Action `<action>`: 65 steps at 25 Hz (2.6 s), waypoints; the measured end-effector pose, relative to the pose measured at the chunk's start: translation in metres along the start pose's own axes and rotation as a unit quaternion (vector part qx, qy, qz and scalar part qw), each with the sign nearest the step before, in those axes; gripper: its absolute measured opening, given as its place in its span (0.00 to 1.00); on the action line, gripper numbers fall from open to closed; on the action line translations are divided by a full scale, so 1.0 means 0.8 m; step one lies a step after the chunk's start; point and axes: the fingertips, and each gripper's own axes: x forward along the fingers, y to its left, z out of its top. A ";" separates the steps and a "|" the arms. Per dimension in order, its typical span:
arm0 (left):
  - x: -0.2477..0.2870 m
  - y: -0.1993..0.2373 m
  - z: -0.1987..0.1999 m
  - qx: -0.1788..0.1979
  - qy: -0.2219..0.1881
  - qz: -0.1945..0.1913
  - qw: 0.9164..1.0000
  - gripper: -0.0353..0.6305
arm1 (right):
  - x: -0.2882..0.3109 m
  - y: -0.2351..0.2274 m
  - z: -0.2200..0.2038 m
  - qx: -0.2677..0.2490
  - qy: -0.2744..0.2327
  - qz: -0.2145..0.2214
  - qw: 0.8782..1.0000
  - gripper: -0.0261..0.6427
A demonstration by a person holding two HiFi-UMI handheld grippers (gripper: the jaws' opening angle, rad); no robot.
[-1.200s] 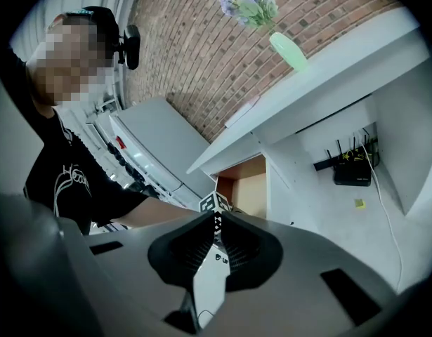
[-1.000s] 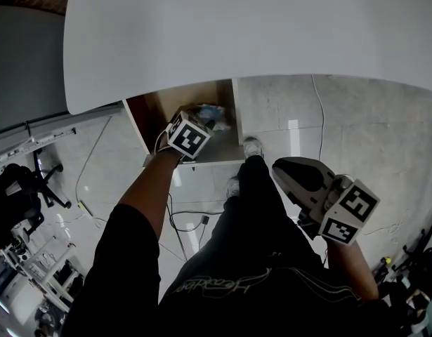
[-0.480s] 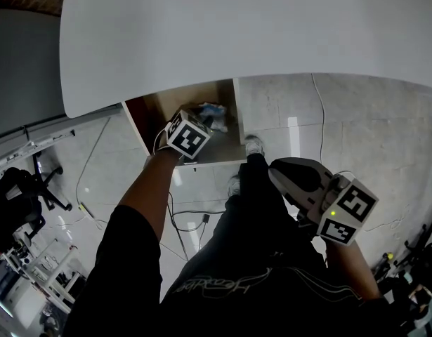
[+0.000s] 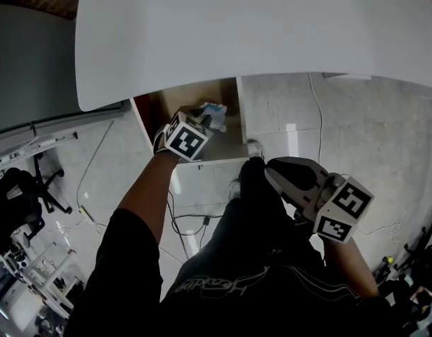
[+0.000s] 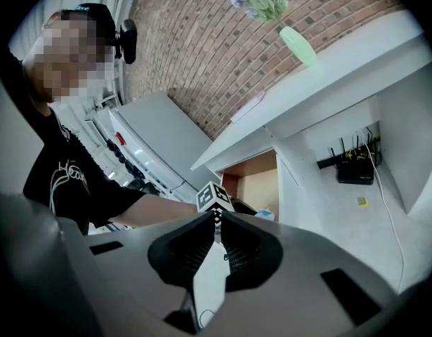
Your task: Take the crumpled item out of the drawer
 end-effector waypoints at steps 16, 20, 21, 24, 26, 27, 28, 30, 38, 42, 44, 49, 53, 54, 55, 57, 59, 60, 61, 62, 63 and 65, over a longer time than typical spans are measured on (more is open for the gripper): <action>-0.235 -0.052 0.049 -0.067 -0.120 0.023 0.990 0.17 | -0.060 0.122 0.082 -0.107 -0.056 -0.020 0.992 0.12; -0.316 -0.098 0.054 -0.081 -0.149 0.022 0.985 0.17 | -0.087 0.167 0.096 -0.135 -0.075 -0.026 0.988 0.12; -0.336 -0.112 0.055 -0.086 -0.157 0.021 0.984 0.17 | -0.093 0.181 0.097 -0.140 -0.080 -0.025 0.987 0.12; -0.398 -0.154 0.058 -0.095 -0.188 0.022 0.977 0.17 | -0.113 0.222 0.095 -0.155 -0.092 -0.022 0.983 0.12; -0.441 -0.181 0.062 -0.106 -0.220 0.016 0.970 0.17 | -0.124 0.251 0.091 -0.165 -0.099 -0.017 0.981 0.12; -0.463 -0.193 0.065 -0.110 -0.236 0.011 0.965 0.17 | -0.129 0.265 0.088 -0.171 -0.102 -0.014 0.980 0.12; -0.484 -0.205 0.067 -0.114 -0.251 0.008 0.961 0.17 | -0.134 0.279 0.086 -0.177 -0.104 -0.011 0.979 0.12; -0.524 -0.226 0.068 -0.123 -0.276 0.002 0.953 0.17 | -0.144 0.304 0.083 -0.189 -0.110 -0.008 0.976 0.12; -0.643 -0.289 0.058 -0.139 -0.375 -0.023 0.916 0.17 | -0.187 0.386 0.083 -0.220 -0.151 -0.007 0.964 0.12; -0.679 -0.305 0.062 -0.144 -0.412 -0.013 0.900 0.17 | -0.204 0.409 0.093 -0.240 -0.160 -0.003 0.957 0.12; -0.689 -0.312 0.068 -0.137 -0.421 0.005 0.897 0.17 | -0.209 0.416 0.096 -0.250 -0.161 0.007 0.955 0.12; -0.709 -0.335 0.086 -0.140 -0.434 0.031 0.889 0.17 | -0.228 0.425 0.102 -0.256 -0.158 0.023 0.953 0.12; -0.714 -0.353 0.103 -0.149 -0.435 0.041 0.887 0.17 | -0.251 0.428 0.107 -0.259 -0.153 0.034 0.953 0.12; -0.715 -0.357 0.105 -0.152 -0.436 0.043 0.886 0.17 | -0.256 0.429 0.106 -0.261 -0.151 0.036 0.953 0.12; -0.716 -0.361 0.107 -0.156 -0.437 0.044 0.885 0.17 | -0.261 0.430 0.106 -0.264 -0.149 0.038 0.952 0.12; -0.718 -0.368 0.110 -0.162 -0.439 0.046 0.882 0.17 | -0.269 0.430 0.106 -0.269 -0.146 0.041 0.951 0.12; -0.718 -0.375 0.113 -0.163 -0.439 0.049 0.882 0.17 | -0.275 0.430 0.106 -0.271 -0.146 0.044 0.950 0.12; -0.718 -0.379 0.115 -0.163 -0.440 0.050 0.882 0.17 | -0.278 0.430 0.106 -0.271 -0.146 0.046 0.950 0.12; -0.719 -0.382 0.116 -0.162 -0.440 0.051 0.882 0.17 | -0.280 0.431 0.105 -0.271 -0.146 0.047 0.950 0.12; -0.719 -0.385 0.117 -0.162 -0.440 0.052 0.882 0.17 | -0.283 0.431 0.104 -0.271 -0.145 0.048 0.950 0.12; -0.719 -0.388 0.118 -0.162 -0.439 0.053 0.882 0.17 | -0.285 0.431 0.103 -0.271 -0.145 0.049 0.950 0.12; -0.719 -0.393 0.120 -0.161 -0.438 0.056 0.883 0.17 | -0.291 0.432 0.102 -0.272 -0.147 0.050 0.950 0.12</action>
